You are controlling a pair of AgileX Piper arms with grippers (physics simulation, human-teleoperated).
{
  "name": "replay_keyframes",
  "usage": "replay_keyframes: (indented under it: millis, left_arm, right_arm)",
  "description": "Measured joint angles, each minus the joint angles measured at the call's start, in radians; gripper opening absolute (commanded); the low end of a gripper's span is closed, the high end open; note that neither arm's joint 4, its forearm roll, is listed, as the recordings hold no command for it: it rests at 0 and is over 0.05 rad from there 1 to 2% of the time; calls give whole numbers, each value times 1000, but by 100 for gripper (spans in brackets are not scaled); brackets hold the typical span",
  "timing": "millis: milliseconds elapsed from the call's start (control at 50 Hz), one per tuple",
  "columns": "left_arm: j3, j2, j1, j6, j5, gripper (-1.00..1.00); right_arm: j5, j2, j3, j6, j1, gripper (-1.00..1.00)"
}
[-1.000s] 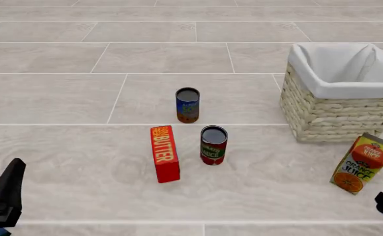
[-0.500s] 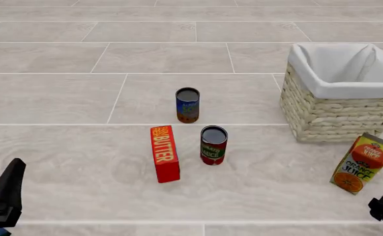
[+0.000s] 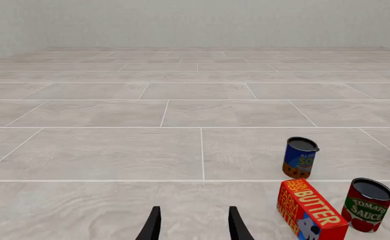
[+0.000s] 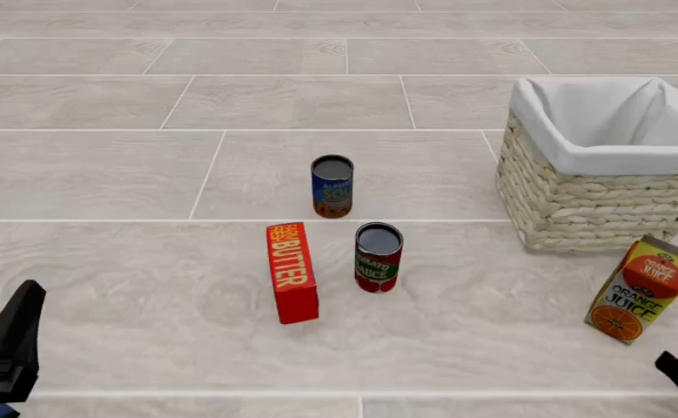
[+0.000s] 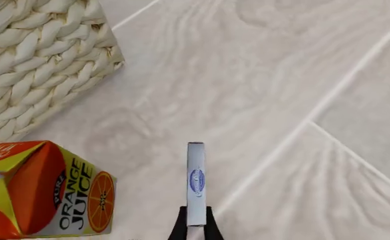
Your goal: Pick the cream cheese and place it in the basket.
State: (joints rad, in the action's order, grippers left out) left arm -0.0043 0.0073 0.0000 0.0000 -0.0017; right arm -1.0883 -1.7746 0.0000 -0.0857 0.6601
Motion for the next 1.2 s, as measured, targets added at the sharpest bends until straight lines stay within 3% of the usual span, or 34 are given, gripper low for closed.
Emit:
replay_keyframes:
  millis: [240, 580, 1000, 1200]
  left_arm:
    - [0, 0, 0, 0, 0, 100]
    - [0, 0, 0, 0, 0, 100]
    - [0, 0, 0, 0, 0, 100]
    - [0, 0, 0, 0, 0, 100]
  right_arm:
    - [62, 84, 0, 41, 11, -100]
    - [287, 380, 0, 81, 31, -100]
    - [644, 811, -11, 86, 25, -100]
    - [823, 1000, -62, 122, 19, -100]
